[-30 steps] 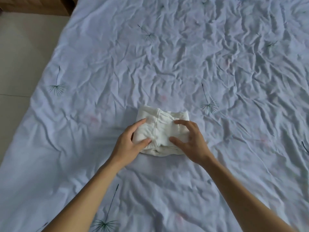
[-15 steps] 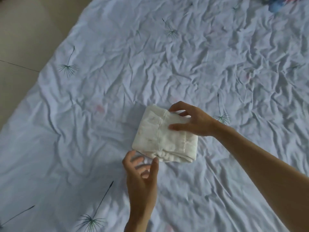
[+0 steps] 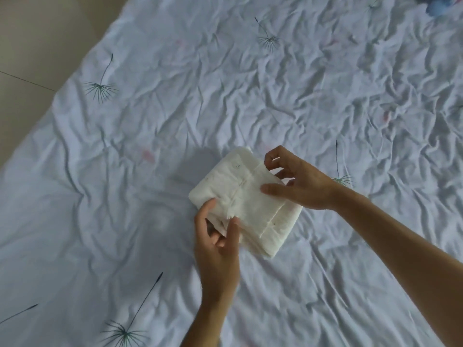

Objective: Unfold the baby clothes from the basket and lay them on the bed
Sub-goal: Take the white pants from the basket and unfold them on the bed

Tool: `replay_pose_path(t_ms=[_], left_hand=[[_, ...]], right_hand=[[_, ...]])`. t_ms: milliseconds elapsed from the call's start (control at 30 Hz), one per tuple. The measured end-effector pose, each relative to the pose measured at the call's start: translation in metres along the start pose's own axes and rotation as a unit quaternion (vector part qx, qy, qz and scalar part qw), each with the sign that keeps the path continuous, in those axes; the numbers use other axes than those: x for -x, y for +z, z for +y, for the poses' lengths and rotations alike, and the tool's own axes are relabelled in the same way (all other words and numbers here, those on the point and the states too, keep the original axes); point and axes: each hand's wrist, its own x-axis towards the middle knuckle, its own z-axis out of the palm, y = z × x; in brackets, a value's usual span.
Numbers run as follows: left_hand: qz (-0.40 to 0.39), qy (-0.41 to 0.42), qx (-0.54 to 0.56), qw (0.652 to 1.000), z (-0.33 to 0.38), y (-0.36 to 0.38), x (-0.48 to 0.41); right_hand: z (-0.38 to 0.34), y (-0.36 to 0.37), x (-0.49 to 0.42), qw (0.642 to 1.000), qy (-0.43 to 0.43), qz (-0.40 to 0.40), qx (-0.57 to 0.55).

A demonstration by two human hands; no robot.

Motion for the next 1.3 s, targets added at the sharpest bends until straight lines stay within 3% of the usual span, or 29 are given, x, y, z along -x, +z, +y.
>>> replay_pose_path(t_ms=[133,267,467,567,733,867,1033,1300], left_hand=[[-0.145,0.032,-0.078,0.986,0.026,-0.024,-0.047],[-0.281,0.058,-0.215,0.933,0.046,-0.025,-0.094],[-0.414,0.057,-0.274,0.866,0.042,-0.017,-0.131],[-0.400,0.086,-0.322,0.854,0.032,-0.017,-0.129],[-0.301,0.250,-0.351,0.851,0.031,-0.029,-0.112],[-0.351,0.205,-0.337,0.849,0.030,-0.042,-0.102],[-0.347,0.158,-0.331,0.863,0.024,-0.043,-0.094],[-0.304,0.200,-0.309,0.879,0.043,-0.016,-0.104]], right_hand=[[0.001,0.011,0.032,0.994,0.018,0.090,-0.062],[0.006,0.041,0.056,0.975,0.021,0.192,-0.109],[0.016,0.073,0.063,0.956,0.042,0.255,-0.142],[0.018,0.081,0.059,0.950,0.059,0.278,-0.131],[0.018,0.087,0.063,0.946,0.068,0.312,-0.061],[0.017,0.090,0.069,0.951,0.048,0.303,-0.031],[0.018,0.098,0.072,0.944,0.050,0.327,0.012],[0.013,0.097,0.070,0.935,0.025,0.352,0.028]])
